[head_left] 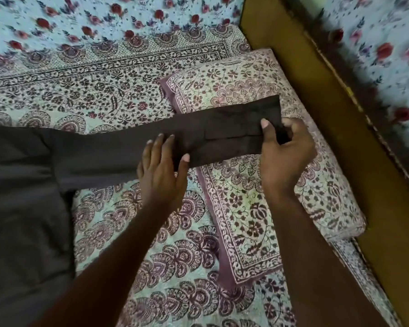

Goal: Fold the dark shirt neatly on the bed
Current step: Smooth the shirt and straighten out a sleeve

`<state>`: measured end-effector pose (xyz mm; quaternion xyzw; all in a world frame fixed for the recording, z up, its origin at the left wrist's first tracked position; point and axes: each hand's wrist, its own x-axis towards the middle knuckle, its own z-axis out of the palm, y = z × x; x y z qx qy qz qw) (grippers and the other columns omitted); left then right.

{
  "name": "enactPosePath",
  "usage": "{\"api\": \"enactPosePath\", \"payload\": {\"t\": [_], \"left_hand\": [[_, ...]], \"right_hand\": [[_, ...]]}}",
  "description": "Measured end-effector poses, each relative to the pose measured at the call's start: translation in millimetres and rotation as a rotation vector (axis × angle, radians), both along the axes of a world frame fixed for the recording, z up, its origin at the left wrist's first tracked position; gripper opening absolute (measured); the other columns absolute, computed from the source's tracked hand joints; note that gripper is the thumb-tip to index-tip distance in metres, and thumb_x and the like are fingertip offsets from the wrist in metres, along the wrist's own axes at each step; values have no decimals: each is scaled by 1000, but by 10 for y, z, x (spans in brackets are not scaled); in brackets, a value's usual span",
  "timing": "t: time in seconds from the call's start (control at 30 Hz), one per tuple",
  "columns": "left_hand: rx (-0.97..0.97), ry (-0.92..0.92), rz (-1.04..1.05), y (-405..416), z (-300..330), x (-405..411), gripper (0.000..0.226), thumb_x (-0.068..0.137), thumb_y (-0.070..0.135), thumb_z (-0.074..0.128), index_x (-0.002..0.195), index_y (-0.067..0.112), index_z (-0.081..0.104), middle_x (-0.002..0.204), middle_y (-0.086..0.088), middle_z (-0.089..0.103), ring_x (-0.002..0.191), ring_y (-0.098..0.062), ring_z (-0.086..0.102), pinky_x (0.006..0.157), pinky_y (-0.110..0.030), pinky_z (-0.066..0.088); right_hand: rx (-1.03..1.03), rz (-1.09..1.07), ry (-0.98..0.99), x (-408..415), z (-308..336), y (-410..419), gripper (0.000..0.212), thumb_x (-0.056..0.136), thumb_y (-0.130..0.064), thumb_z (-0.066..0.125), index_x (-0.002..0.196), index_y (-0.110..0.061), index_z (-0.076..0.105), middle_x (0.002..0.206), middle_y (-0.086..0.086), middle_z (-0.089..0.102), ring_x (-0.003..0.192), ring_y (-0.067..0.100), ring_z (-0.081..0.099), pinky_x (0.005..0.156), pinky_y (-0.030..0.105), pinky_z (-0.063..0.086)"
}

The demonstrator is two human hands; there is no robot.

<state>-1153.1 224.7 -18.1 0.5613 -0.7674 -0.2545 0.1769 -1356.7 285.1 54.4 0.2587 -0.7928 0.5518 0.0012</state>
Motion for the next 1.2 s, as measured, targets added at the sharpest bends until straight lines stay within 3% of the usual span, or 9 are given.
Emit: {"api": "enactPosePath", "payload": {"t": [0.1, 0.17, 0.27, 0.33, 0.4, 0.6, 0.83, 1.0, 1.2], "left_hand": [[105, -43, -300, -181, -290, -124, 67, 103, 64, 23, 163, 37, 21, 174, 9, 11, 161, -19, 6, 124, -59, 12], [58, -50, -375, -159, -402, -188, 65, 104, 63, 23, 164, 38, 20, 175, 11, 7, 161, -16, 3, 124, -56, 11], [12, 23, -350, -63, -437, -300, 62, 106, 58, 28, 164, 40, 18, 175, 16, 1, 161, -14, 0, 123, -49, 8], [9, 19, -394, -8, -437, -370, 60, 108, 55, 30, 164, 42, 14, 175, 15, -4, 162, -14, -4, 125, -52, 8], [29, 24, -411, 26, -413, -403, 59, 111, 50, 35, 165, 41, 14, 175, 14, -5, 162, -15, -5, 126, -56, 11], [-114, -28, -125, -49, -377, 199, 56, 110, 44, 39, 164, 35, 23, 175, 9, 3, 162, -20, 3, 125, -55, 17], [-27, -305, 207, -437, -578, 2243, 59, 103, 54, 29, 158, 33, 35, 174, -1, 18, 160, -31, 14, 121, -63, 22], [19, -438, 198, -816, -543, 3392, 60, 102, 53, 25, 158, 34, 37, 173, 0, 19, 159, -32, 15, 118, -64, 24], [132, -496, 85, -1629, -698, 3830, 52, 109, 54, 32, 160, 46, 26, 175, 11, 8, 162, -23, 2, 124, -63, 11]], "right_hand": [[166, -5, -67, -217, -182, -86, 29, 86, -19, 84, 107, -5, 71, 90, -8, 66, 78, -4, 63, 78, 23, 58], [279, 26, -26, -314, -268, -109, 44, 85, -17, 85, 123, -6, 66, 107, 1, 67, 97, 12, 66, 90, 34, 58], [416, 92, 456, -229, -300, -114, 50, 90, -23, 73, 136, -12, 57, 139, 14, 55, 129, 31, 51, 100, 45, 47], [482, 282, 747, -90, -329, -106, 39, 93, -28, 62, 128, -10, 64, 140, 13, 56, 131, 33, 50, 102, 45, 37], [607, 499, 862, 3, -414, -75, 34, 94, -28, 57, 116, -5, 72, 134, 13, 63, 125, 32, 55, 104, 45, 33], [894, 335, 723, 293, -459, -139, 47, 96, -37, 50, 123, -3, 68, 138, 15, 59, 130, 36, 49, 115, 56, 27], [946, 719, 670, 1456, -622, -585, 66, 101, -44, 49, 156, -8, 39, 165, 20, 30, 154, 39, 23, 123, 59, 16], [872, 986, 648, 2478, -856, -901, 63, 104, -43, 47, 155, -6, 40, 160, 18, 37, 152, 37, 27, 121, 54, 22], [645, 1158, 589, 3637, -1086, -1444, 51, 104, -29, 52, 147, -3, 51, 157, 18, 45, 151, 36, 35, 114, 50, 37]]}}
